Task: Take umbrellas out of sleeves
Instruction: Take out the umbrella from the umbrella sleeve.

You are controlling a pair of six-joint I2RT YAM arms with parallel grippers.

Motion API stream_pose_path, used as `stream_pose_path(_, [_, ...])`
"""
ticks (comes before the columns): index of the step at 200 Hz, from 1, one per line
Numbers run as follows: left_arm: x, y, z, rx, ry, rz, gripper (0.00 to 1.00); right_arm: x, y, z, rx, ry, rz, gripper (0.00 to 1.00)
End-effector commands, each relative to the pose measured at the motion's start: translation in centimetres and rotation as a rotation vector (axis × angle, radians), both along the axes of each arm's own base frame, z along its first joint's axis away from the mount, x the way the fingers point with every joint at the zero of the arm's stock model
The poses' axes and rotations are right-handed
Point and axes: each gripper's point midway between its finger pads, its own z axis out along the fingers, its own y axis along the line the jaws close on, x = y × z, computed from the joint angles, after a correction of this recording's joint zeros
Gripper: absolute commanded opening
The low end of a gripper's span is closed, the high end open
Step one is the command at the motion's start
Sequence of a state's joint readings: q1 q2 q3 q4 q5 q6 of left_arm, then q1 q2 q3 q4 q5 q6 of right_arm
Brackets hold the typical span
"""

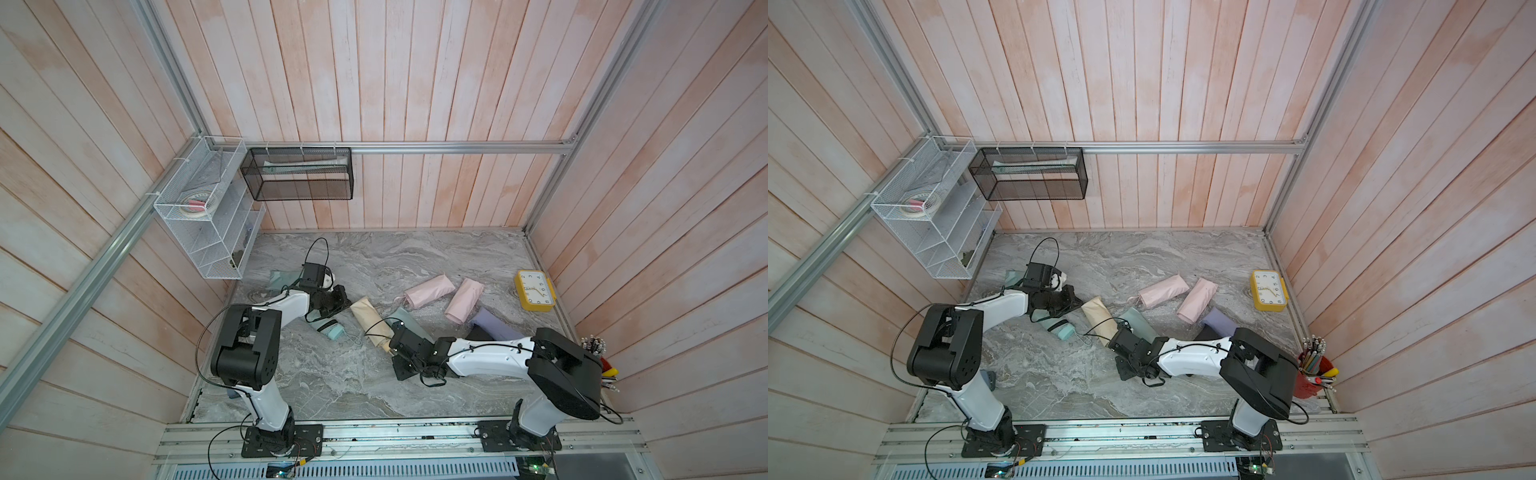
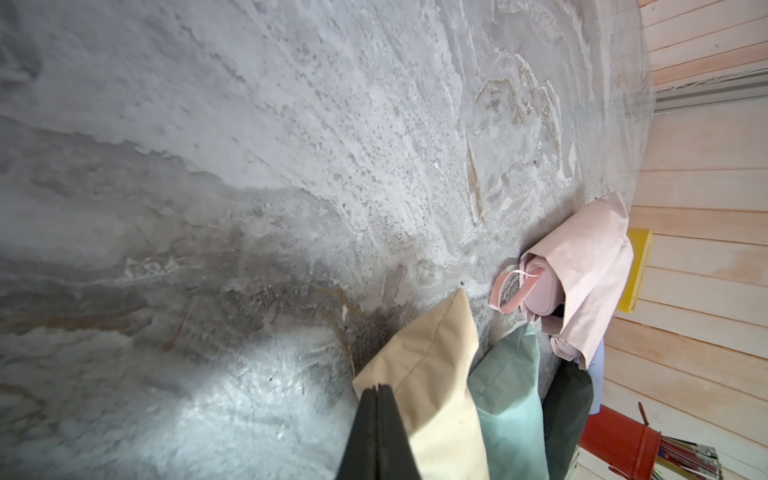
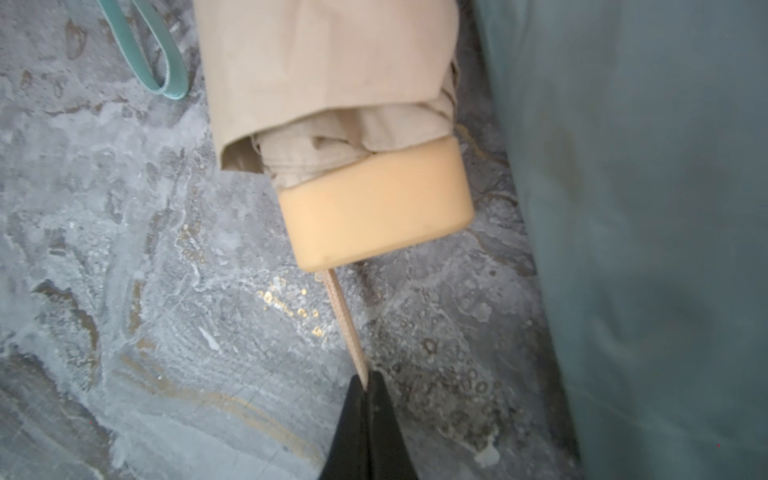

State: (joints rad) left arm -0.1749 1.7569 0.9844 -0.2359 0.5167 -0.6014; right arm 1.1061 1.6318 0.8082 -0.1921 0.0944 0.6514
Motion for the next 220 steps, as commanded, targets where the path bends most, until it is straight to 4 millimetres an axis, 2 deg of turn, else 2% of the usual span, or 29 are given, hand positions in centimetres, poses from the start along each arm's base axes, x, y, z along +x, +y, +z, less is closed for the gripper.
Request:
stream_pose_path(1, [1.8,0.6,0.7,0.015,-0.054,0.007,0.00,-1.5,-1.6,-1.1,-0.048,0.049,0.008,0.00])
stream_pose_path(138, [3.3,0.4,0.8,0.008,-0.059,0.000,0.00,-3.1,-1.2,-1.2,-0.034,0.051,0.044,0.00])
stream_pose_path(220, [3.8,0.4,1.0,0.002,-0.063,-0.002,0.00,-3.4,-2.4,-1.5,-0.056,0.046,0.029,0.00])
